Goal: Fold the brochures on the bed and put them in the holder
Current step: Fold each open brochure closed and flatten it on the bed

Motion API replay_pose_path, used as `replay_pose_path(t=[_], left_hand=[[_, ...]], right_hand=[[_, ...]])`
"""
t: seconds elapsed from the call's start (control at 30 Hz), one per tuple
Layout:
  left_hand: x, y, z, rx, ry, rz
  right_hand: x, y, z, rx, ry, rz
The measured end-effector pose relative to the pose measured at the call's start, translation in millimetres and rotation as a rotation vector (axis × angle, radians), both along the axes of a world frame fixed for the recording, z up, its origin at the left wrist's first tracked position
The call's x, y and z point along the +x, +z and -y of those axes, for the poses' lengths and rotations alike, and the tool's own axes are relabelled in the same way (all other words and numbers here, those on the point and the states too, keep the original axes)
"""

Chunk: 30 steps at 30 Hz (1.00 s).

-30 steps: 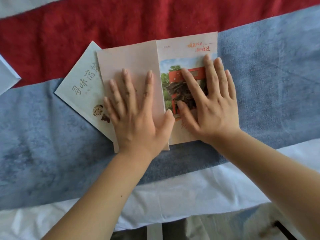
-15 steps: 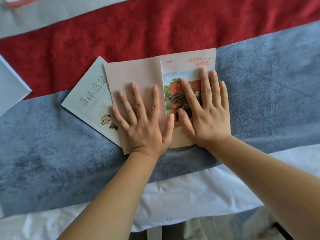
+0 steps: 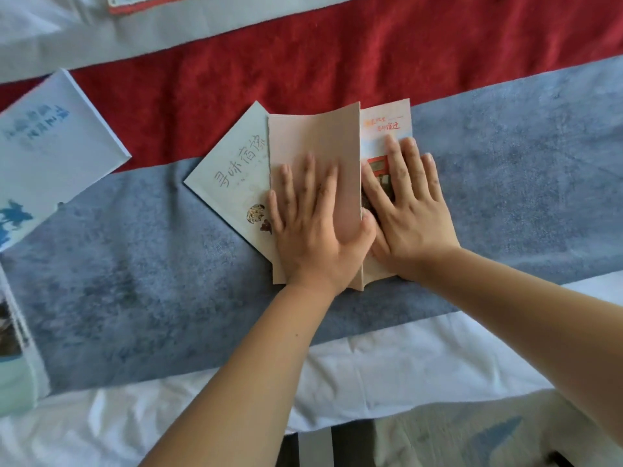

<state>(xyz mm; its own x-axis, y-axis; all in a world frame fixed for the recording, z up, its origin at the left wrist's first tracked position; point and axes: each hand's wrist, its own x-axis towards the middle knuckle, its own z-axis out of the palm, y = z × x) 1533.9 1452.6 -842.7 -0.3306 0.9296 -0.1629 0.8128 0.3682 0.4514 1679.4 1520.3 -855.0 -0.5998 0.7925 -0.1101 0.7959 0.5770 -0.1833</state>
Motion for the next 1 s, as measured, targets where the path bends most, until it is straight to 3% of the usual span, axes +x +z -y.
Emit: replay_pose_path(t=[0.1,0.27,0.33,0.43,0.6,0.8,0.9,1.0], left_hand=[[-28.4,12.7,14.2,0.027,0.032,0.171],[-89.9,32.0,48.4,0.164,0.305,0.848],[-114.7,39.2,60.0,0.147,0.399,0.895],[-153.0,46.9,84.2,0.177,0.465,0.718],[-203.7,44.1,123.9,0.129,0.496,0.235],[-222.9,12.3,152.5,0.121,0.264,-0.230],[-217.1,-7.1,153.4,-0.027,0.163,-0.265],[-215.2,-19.0,155.1,-0.051,0.161,-0.297]], right_hand=[[-37.1,7.4,20.9,-0.070,0.042,-0.016],[-95.5,22.3,53.3,-0.034,0.016,-0.091],[-115.9,27.8,65.0,-0.042,0.011,-0.116],[-147.0,31.4,83.8,-0.123,0.051,-0.169],[-197.1,19.4,109.4,-0.151,0.200,-0.085],[-221.9,-1.4,130.4,-0.041,0.184,-0.047],[-222.8,-6.3,131.5,-0.008,0.193,-0.045],[-222.3,-10.2,131.8,0.006,0.199,-0.019]])
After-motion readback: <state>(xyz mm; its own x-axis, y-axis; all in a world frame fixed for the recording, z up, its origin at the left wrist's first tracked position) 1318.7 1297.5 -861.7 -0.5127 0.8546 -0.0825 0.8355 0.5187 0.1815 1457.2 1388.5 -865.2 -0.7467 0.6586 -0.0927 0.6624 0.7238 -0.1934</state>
